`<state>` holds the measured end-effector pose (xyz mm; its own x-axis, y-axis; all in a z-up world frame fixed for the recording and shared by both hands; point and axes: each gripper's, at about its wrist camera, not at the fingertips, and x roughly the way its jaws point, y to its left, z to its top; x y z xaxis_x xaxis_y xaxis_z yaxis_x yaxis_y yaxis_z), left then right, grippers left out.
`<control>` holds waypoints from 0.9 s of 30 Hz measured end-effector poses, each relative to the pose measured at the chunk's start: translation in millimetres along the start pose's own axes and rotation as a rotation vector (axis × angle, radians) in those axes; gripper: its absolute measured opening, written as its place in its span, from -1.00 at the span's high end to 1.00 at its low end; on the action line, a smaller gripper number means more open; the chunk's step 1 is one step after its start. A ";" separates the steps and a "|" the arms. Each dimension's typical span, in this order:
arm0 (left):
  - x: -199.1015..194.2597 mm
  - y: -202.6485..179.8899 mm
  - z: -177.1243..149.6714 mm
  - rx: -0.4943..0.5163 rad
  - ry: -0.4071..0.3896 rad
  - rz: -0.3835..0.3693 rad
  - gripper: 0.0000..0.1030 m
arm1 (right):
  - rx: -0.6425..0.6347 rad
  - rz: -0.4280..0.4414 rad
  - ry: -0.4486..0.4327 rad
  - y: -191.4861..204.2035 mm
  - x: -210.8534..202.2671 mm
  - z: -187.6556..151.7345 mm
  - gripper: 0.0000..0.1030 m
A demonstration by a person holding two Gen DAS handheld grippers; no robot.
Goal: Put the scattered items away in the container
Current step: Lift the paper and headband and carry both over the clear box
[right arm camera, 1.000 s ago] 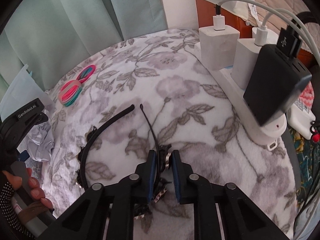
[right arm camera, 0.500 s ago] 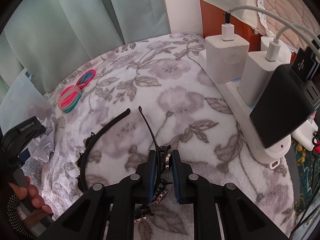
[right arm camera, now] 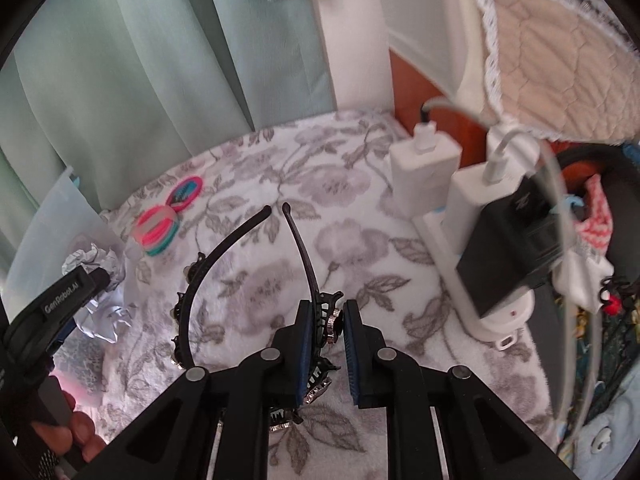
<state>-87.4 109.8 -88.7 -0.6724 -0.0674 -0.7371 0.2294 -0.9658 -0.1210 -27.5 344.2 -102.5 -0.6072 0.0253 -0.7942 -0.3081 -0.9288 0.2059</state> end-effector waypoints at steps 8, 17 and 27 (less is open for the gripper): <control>-48.4 6.5 16.1 0.014 -0.039 -0.131 -0.22 | 0.008 0.002 -0.086 2.3 -45.0 11.5 0.68; -105.6 22.9 39.6 0.022 -0.140 -0.216 -0.22 | -0.001 0.018 -0.204 19.5 -100.5 25.4 0.68; -163.2 59.9 65.3 -0.009 -0.235 -0.286 -0.22 | -0.030 0.044 -0.353 54.5 -169.0 39.4 0.68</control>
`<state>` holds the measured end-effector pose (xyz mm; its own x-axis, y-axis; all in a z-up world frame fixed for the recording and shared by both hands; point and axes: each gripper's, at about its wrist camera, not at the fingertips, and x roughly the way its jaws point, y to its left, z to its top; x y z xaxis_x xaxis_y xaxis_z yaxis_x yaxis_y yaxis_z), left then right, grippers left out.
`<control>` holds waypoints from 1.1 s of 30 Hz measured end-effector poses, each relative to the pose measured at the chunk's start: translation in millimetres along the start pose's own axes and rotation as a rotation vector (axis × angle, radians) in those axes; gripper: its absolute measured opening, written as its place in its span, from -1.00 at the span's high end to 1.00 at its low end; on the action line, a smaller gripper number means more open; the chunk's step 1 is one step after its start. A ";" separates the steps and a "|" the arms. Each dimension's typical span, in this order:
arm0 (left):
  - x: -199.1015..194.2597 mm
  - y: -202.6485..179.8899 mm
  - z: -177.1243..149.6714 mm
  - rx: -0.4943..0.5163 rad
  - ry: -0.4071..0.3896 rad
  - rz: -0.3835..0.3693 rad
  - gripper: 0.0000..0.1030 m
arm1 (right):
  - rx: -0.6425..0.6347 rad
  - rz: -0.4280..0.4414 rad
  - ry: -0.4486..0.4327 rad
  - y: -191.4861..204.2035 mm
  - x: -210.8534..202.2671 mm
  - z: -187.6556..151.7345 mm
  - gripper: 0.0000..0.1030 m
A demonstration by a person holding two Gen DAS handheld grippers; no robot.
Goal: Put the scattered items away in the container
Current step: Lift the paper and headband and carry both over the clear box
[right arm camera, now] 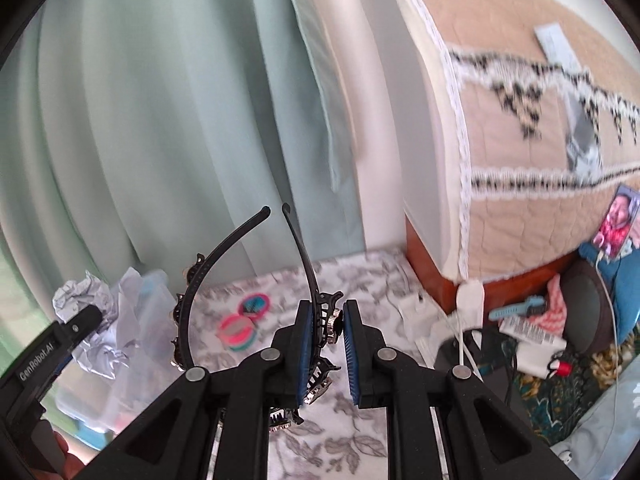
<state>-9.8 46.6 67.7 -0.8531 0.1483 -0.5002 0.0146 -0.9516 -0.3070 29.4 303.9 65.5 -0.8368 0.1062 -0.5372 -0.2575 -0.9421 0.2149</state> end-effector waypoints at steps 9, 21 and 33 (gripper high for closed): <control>-43.7 23.6 25.7 -0.014 -0.083 0.001 -0.22 | -0.036 0.054 -0.095 41.8 -39.7 23.7 0.68; -70.4 71.6 51.9 -0.071 -0.145 0.017 -0.23 | -0.098 0.127 -0.164 102.4 -62.8 42.2 0.68; -64.4 127.6 63.5 -0.155 -0.149 0.069 -0.23 | -0.191 0.184 -0.133 167.7 -44.5 37.7 0.68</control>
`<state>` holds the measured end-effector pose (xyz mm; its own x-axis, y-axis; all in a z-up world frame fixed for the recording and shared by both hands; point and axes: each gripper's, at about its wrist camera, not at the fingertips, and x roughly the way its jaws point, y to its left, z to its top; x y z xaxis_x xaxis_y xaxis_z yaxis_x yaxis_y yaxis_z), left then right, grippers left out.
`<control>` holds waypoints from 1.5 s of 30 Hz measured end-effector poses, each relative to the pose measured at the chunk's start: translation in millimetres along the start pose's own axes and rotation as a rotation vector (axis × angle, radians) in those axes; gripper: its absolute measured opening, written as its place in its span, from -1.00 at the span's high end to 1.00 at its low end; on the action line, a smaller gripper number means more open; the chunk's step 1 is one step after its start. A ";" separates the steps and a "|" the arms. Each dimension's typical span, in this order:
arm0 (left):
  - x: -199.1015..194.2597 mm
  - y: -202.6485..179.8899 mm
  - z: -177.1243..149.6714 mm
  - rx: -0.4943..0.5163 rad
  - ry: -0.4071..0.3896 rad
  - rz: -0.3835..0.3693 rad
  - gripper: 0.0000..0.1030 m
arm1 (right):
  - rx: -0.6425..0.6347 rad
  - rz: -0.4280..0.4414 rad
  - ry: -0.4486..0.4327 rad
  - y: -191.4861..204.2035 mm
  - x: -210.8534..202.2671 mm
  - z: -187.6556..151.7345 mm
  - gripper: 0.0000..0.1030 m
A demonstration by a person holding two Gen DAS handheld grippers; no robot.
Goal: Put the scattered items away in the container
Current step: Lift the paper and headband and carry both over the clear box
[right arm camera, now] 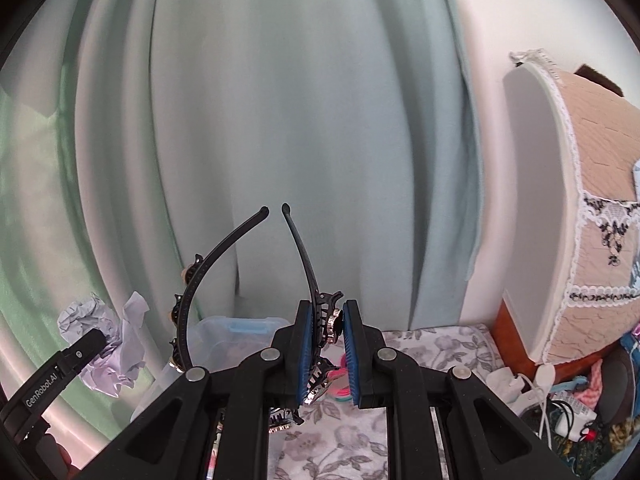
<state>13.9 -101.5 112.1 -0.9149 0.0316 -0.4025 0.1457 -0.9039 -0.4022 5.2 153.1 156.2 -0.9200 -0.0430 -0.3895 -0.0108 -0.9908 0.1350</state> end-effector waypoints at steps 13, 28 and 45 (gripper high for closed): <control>33.6 43.4 -4.7 -0.054 0.064 0.056 -0.23 | -0.083 0.042 0.093 52.2 43.2 -17.9 0.68; 79.0 70.1 -15.2 -0.088 0.177 0.105 -0.23 | -0.147 0.056 0.254 81.5 101.5 -61.8 0.68; 130.2 70.7 -23.9 -0.100 0.234 0.113 -0.27 | -0.201 0.103 0.361 111.7 119.9 -92.3 0.62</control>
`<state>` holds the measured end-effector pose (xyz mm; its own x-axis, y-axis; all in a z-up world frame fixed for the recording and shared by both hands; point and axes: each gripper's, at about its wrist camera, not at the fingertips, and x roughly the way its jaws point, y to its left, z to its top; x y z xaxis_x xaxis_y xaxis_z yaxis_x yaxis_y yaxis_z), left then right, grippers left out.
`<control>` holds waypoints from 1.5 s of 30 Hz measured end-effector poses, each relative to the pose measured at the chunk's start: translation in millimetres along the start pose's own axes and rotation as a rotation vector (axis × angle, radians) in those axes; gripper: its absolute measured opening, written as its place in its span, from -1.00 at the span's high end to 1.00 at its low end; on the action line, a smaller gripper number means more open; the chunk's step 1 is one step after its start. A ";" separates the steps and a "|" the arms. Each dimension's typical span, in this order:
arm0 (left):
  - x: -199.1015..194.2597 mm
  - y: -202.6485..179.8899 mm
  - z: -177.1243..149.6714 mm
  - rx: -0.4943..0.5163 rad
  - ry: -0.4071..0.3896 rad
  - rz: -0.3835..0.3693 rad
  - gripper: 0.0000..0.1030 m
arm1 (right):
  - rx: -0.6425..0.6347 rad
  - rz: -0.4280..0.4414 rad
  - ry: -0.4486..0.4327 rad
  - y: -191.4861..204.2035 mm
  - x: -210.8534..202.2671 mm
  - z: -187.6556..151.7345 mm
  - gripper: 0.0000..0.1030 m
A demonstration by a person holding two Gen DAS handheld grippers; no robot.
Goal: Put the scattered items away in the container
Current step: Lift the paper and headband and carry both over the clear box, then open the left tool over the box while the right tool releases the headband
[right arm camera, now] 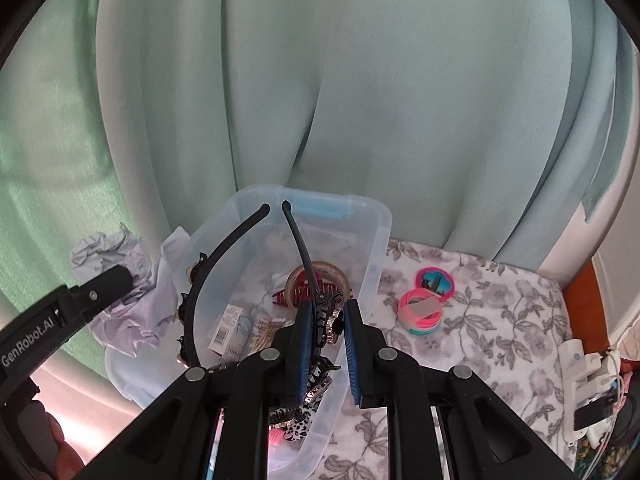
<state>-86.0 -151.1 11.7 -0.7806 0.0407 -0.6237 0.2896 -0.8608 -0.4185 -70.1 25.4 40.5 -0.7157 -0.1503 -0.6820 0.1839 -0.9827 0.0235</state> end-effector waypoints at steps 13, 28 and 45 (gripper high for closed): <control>12.4 -5.8 6.8 -0.037 0.022 -0.033 -0.49 | 0.022 -0.007 0.009 -10.9 -3.7 -3.2 0.51; -40.4 -22.4 -23.0 0.058 -0.046 -0.006 -0.80 | 0.093 -0.024 -0.025 -32.8 -29.5 -9.4 0.19; -104.5 -111.6 -58.1 0.301 -0.139 -0.020 -0.95 | 0.291 -0.051 -0.092 -121.5 -75.6 -35.0 0.06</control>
<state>-4.5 -29.8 85.2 -0.8589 0.0073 -0.5121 0.1127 -0.9727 -0.2030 -14.7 160.0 63.6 -0.7792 -0.0965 -0.6193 -0.0447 -0.9770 0.2085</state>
